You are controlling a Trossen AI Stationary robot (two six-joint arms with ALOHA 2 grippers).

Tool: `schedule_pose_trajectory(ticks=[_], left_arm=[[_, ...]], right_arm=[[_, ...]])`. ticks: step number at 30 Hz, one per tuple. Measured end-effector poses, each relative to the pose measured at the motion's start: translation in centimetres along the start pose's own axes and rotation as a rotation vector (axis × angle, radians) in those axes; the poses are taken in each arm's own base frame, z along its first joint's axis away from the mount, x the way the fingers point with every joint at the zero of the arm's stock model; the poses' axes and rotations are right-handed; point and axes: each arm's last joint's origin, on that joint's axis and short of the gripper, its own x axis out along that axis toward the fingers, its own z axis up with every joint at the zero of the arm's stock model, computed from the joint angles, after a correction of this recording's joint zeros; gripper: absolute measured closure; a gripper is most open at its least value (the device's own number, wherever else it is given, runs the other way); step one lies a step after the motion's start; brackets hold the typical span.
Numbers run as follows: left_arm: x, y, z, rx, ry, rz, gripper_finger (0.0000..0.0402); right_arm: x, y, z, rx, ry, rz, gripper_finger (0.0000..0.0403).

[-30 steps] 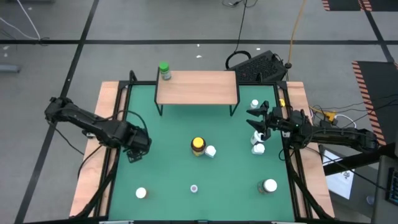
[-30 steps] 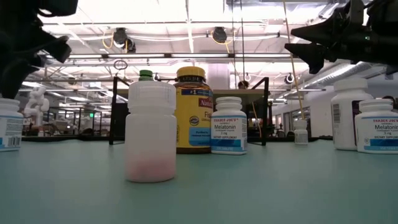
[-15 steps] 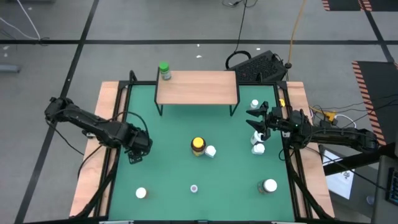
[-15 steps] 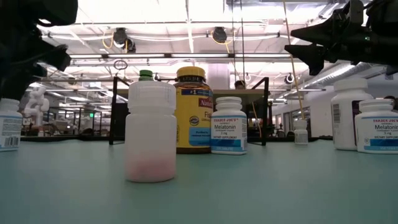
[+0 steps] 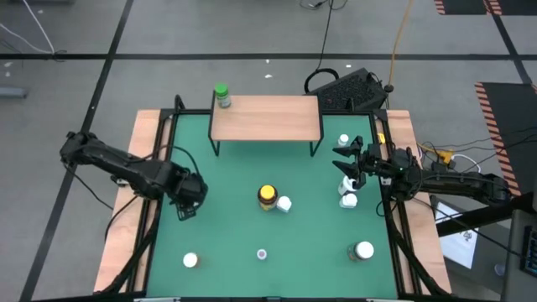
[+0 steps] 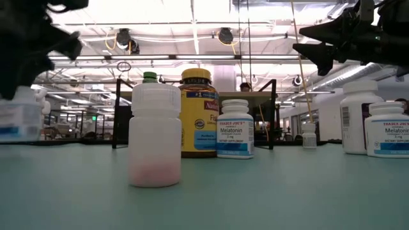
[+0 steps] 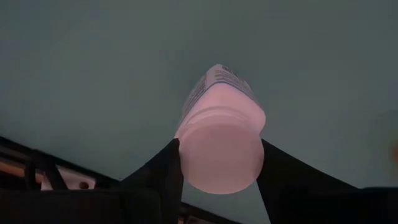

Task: Pick and place medicine bottles onto shelf by color
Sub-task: Put the left white and blue pill bottle on the shelf

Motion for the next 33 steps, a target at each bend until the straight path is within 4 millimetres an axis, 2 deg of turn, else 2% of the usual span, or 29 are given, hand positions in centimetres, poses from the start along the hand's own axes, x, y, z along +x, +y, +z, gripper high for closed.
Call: schedule_pose_trajectory(ticks=[4,10,14,19,22,26,30,33], left_arm=[[-2.9,0.3,0.8,-0.022,-0.026,-0.017,0.0235],[-9.0,2.2,2.8,-0.076,-0.081,-0.009,0.0225],[-12.8,4.0,5.5,-0.097,-0.155,0.018,0.0223],[-16.1,7.1,9.8,-0.077,-0.254,0.075,0.0222],[-17.0,9.4,12.4,-0.075,-0.273,0.112,0.0221],[-17.1,12.6,15.4,-0.059,-0.262,0.146,0.0221],[-16.2,15.7,17.3,-0.05,-0.222,0.166,0.0221],[-15.3,17.5,17.9,-0.064,-0.184,0.158,0.022]], right_arm=[[0.0,0.0,0.0,0.0,-0.001,0.0,0.0177],[0.0,0.0,0.0,-0.001,-0.002,0.0,0.0177],[0.0,0.0,0.0,-0.001,-0.004,0.002,0.0177],[0.0,0.0,0.1,-0.002,-0.012,0.005,0.0177],[0.0,0.0,0.1,-0.002,-0.011,0.005,0.0177],[0.0,0.0,0.0,0.0,0.003,0.002,0.0177],[0.0,-0.1,-0.2,0.003,0.024,-0.004,0.0177],[0.0,-0.1,-0.3,0.006,0.033,-0.006,0.0177]])
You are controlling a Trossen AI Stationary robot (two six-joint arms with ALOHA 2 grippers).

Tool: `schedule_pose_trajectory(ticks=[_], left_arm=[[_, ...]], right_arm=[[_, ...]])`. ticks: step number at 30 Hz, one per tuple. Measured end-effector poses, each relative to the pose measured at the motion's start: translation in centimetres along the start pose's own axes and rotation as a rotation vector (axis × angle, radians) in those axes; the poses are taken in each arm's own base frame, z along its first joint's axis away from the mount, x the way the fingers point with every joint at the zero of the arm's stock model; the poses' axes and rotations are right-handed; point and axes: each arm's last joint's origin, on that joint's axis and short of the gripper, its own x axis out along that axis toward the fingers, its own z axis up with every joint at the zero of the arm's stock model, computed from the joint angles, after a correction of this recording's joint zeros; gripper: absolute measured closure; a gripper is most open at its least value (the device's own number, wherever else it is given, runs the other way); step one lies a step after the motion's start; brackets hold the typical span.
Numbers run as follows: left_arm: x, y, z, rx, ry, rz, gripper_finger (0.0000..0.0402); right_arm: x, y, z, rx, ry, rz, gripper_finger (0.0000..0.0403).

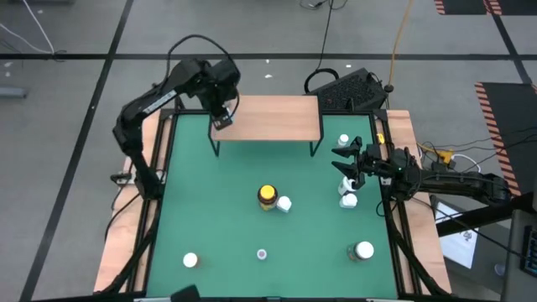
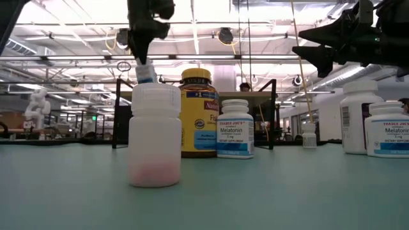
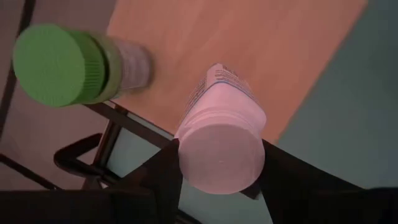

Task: Pick and place medicine bottles onto shelf by color
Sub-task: Put the left white and blue pill bottle on the shelf

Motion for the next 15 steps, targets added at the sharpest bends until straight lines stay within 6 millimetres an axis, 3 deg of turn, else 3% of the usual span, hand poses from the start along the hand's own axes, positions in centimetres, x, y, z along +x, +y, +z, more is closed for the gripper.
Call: schedule_pose_trajectory(ticks=[6,15], left_arm=[[1.8,2.0,0.5,-0.025,0.053,-0.005,0.022],[2.2,2.5,0.5,-0.045,0.058,-0.01,0.0219]], right_arm=[[0.0,0.0,-0.1,0.026,0.012,-0.003,0.0177],[0.0,0.0,-0.1,0.052,0.009,-0.008,0.0177]])
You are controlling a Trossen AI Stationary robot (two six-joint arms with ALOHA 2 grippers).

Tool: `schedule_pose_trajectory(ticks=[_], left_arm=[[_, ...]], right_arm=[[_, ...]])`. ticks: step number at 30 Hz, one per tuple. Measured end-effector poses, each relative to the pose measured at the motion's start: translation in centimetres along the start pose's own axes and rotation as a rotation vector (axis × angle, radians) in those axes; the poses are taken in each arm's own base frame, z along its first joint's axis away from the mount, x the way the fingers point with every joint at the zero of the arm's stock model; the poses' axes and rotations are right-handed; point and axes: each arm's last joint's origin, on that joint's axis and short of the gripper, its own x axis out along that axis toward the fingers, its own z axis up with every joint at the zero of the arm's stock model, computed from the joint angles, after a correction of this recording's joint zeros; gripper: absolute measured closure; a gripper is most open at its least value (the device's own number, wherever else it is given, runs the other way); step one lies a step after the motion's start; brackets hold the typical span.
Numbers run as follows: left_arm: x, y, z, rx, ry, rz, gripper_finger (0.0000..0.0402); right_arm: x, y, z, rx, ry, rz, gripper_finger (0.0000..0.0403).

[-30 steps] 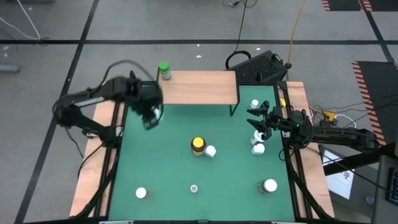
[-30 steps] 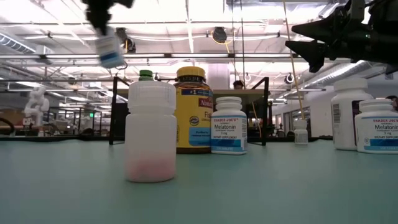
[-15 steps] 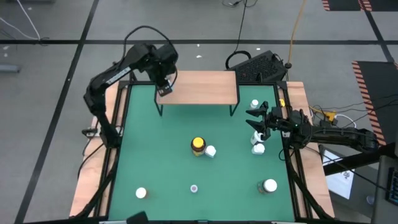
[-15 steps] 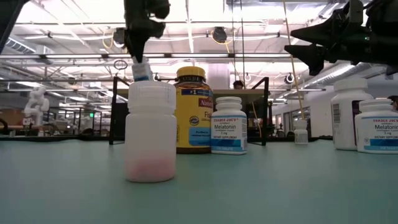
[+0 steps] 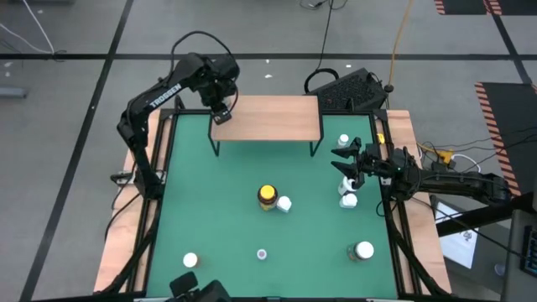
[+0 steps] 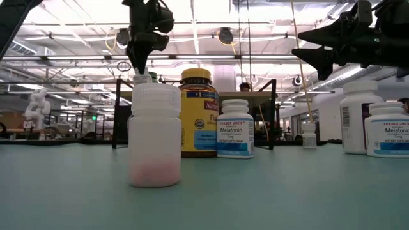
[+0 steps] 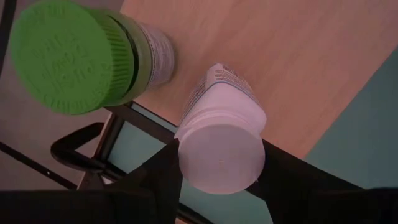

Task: Pick and place medicine bottles onto shelf by color
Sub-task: Put the left white and blue pill bottle on the shelf, then put the orange pill bottle on the shelf

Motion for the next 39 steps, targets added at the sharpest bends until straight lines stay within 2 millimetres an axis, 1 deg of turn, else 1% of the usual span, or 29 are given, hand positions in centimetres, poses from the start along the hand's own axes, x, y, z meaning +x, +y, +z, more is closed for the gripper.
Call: schedule_pose_trajectory(ticks=[4,11,14,16,18,21,24,27,29,31,34,36,39], left_arm=[[0.0,0.0,0.0,-0.014,0.0,0.0,0.0206],[0.0,0.0,0.0,-0.034,-0.004,0.001,0.0146],[-0.1,0.1,-0.1,-0.052,0.008,0.045,0.0129],[-0.5,0.0,-0.3,-0.075,-0.001,0.068,0.0126],[-1.6,-0.4,-1.0,-0.09,-0.033,0.076,0.0127],[-4.5,-1.5,-2.8,-0.081,-0.12,0.082,0.0129],[-7.3,-3.0,-4.9,-0.099,-0.218,0.067,0.013],[-9.9,-5.6,-7.7,-0.041,-0.316,-0.036,0.013],[-10.4,-7.4,-9.6,0.025,-0.333,-0.108,0.013],[-9.8,-9.2,-11.2,0.06,-0.304,-0.144,0.013],[-7.9,-12.0,-13.5,0.087,-0.253,-0.194,0.0131],[-5.9,-14.1,-15.2,0.113,-0.235,-0.228,0.0131],[-1.9,-17.7,-17.1,0.172,-0.265,-0.299,0.0131]], right_arm=[[0.0,-0.1,0.1,-0.002,-0.015,-0.046,0.0177],[0.0,-0.1,0.0,-0.007,-0.015,-0.049,0.0177],[0.0,-0.1,0.1,-0.015,-0.016,-0.049,0.0177],[0.0,-0.1,0.1,-0.02,-0.015,-0.049,0.0177],[0.0,-0.1,0.1,-0.027,-0.015,-0.049,0.0177],[0.0,-0.1,0.0,-0.03,-0.015,-0.049,0.0177],[0.0,-0.1,0.0,-0.028,-0.013,-0.045,0.0177],[0.0,-0.1,-0.1,-0.01,0.006,-0.023,0.0177],[0.0,0.0,-0.2,0.0,0.021,-0.001,0.0177],[0.0,0.0,-0.2,0.004,0.026,0.007,0.0177],[0.0,0.2,-0.3,-0.005,0.03,0.02,0.0177],[0.0,0.3,-0.4,-0.025,0.038,0.026,0.0177],[0.1,0.3,-0.4,-0.058,0.042,0.027,0.0177]])
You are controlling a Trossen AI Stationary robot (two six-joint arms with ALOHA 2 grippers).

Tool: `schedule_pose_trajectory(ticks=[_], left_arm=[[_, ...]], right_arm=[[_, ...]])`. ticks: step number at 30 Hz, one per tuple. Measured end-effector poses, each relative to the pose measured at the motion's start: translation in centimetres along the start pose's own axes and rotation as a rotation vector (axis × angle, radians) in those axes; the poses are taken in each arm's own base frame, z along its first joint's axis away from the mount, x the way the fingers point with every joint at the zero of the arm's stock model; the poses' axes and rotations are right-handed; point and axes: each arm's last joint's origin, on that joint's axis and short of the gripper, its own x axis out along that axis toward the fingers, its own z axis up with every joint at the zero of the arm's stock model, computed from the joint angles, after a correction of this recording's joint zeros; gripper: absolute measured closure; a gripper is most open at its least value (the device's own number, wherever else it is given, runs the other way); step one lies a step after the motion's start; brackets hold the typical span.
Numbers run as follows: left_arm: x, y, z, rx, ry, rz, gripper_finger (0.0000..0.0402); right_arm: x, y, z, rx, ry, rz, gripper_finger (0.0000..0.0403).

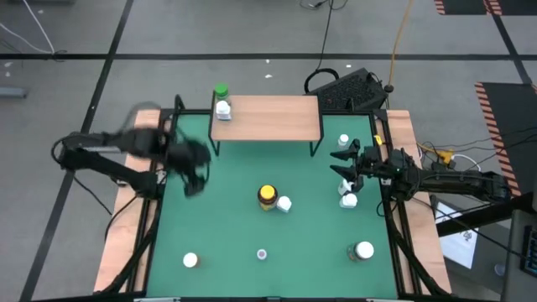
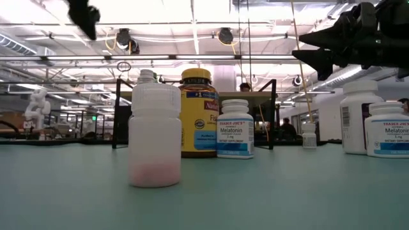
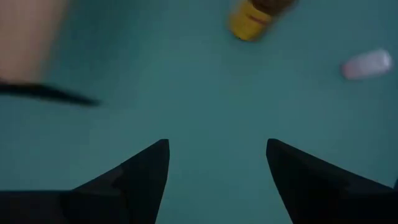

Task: Pick and place medicine bottles onto shelf by color
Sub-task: Put the orange pill bottle on the shelf

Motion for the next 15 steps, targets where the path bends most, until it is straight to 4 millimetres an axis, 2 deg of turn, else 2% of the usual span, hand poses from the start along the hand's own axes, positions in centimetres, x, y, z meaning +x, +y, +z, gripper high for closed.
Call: schedule_pose_trajectory(ticks=[3,7,11,15], left_arm=[[3.7,-3.0,-2.1,0.013,0.005,-0.133,0.0131],[6.3,-6.9,-4.3,-0.02,0.021,-0.254,0.0131],[6.9,-10.9,-6.2,-0.076,0.083,-0.327,0.0131],[7.6,-13.5,-8.2,-0.137,0.207,-0.257,0.0131]], right_arm=[[0.0,0.0,0.2,-0.065,-0.018,0.001,0.0177],[0.0,0.1,0.7,-0.173,-0.069,0.007,0.0177],[0.0,0.2,0.8,-0.184,-0.079,0.011,0.0177],[0.0,0.0,0.2,-0.154,-0.021,0.006,0.0177]])
